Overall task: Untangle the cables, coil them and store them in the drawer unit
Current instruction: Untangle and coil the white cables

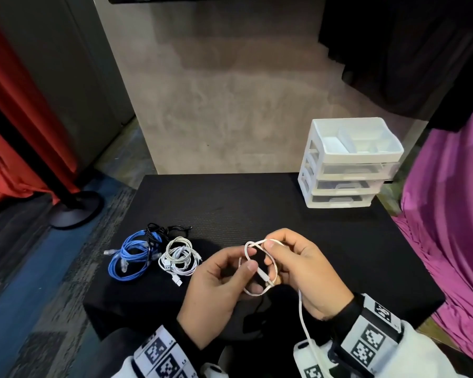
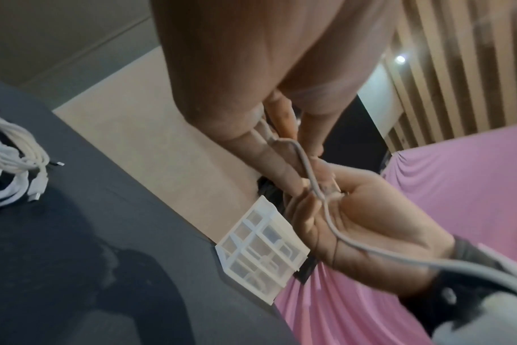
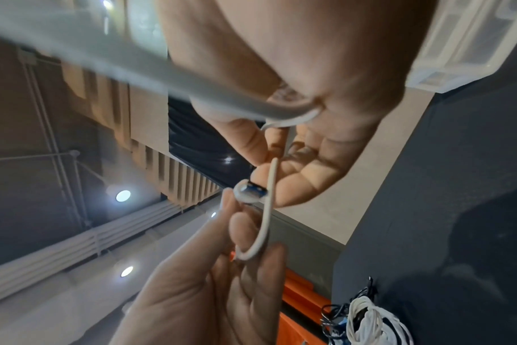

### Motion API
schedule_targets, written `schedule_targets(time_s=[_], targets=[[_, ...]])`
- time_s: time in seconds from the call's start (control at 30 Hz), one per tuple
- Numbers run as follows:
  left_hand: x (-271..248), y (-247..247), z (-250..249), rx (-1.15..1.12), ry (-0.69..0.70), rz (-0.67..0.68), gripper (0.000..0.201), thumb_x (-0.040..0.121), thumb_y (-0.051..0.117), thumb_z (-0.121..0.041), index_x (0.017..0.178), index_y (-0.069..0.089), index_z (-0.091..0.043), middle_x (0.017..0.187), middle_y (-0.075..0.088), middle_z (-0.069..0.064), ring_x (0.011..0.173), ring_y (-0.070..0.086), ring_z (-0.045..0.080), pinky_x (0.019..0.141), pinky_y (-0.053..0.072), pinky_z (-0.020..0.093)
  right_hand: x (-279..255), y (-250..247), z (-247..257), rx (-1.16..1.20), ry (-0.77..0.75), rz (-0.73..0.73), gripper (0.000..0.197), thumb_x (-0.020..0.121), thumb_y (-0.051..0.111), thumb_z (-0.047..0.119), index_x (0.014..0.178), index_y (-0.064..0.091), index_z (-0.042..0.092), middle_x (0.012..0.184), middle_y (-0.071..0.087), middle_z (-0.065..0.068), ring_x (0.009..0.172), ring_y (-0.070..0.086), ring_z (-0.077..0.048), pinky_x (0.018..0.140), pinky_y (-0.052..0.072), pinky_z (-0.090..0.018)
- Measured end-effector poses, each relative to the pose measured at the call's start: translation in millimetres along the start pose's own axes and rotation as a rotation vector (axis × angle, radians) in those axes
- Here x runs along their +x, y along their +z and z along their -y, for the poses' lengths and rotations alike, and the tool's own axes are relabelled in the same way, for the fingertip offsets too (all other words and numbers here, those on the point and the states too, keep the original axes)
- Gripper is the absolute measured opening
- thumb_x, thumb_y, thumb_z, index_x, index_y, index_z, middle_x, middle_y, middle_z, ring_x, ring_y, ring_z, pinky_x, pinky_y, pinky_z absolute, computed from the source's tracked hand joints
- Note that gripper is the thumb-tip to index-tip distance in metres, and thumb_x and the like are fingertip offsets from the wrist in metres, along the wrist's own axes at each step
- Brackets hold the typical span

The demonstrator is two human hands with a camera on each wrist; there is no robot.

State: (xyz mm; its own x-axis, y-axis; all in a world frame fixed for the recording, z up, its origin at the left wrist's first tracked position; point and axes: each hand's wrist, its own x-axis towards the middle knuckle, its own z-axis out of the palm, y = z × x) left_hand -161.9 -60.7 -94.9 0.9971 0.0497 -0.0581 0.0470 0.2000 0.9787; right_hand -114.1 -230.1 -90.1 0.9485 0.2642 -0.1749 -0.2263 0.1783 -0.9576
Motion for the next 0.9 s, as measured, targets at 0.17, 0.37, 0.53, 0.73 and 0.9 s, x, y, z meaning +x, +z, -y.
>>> schedule_targets(time_s=[0.17,0.37,0.53,0.73,0.9], targets=[[11,-11,15,0.092,-0.018,-0.095,0.030,0.088,0.077,-0.010,0.109,0.055,-0.009,0.077,0.068,0.016,0.068,0.071,0.033,0.077,0.057,0.058,-4,3,-1,-0.164,-0.155,-0.005,0.012,0.101,0.065,0.014,0.093,0.068,0.006,0.075,0.056,-0.017,0.060,0.057,-0.026,0.065,0.052,-0.035],[20,-30,19,0.780,0.218,-0.058,0.008,0.083,0.068,-0.026,0.079,0.061,-0.026,0.080,0.063,-0.005,0.074,0.062,0.011,0.071,0.050,0.028,-8,4,0,-0.290,-0.243,0.132,0.011,0.100,0.068,0.015,0.090,0.071,0.011,0.074,0.062,-0.024,0.064,0.061,-0.023,0.074,0.051,-0.032],[13,-18,14,-0.089,0.008,0.072,0.019,0.074,0.066,-0.001,0.089,0.055,0.006,0.089,0.067,0.013,0.068,0.066,0.024,0.074,0.057,0.037,1,-2,-1,-0.177,-0.195,0.126,0.017,0.102,0.064,0.014,0.095,0.067,-0.001,0.063,0.056,-0.008,0.055,0.051,-0.018,0.059,0.044,-0.031],[2,-13,-9,-0.516,-0.391,0.365,0.036,0.103,0.051,-0.031,0.093,0.062,0.002,0.092,0.059,0.019,0.048,0.039,0.012,0.060,0.047,0.033,5,-5,2,-0.121,-0.165,0.240,0.016,0.102,0.064,0.017,0.093,0.068,0.004,0.068,0.056,-0.029,0.056,0.040,-0.030,0.050,0.023,-0.034],[1,-9,-15,-0.369,-0.332,0.301,0.033,0.107,0.044,-0.027,0.090,0.061,-0.005,0.093,0.061,0.015,0.049,0.033,0.008,0.053,0.044,0.027,7,-8,-5,-0.076,-0.136,0.259,0.022,0.100,0.066,0.023,0.096,0.067,0.001,0.073,0.055,-0.032,0.048,0.041,-0.021,0.047,0.025,-0.030]])
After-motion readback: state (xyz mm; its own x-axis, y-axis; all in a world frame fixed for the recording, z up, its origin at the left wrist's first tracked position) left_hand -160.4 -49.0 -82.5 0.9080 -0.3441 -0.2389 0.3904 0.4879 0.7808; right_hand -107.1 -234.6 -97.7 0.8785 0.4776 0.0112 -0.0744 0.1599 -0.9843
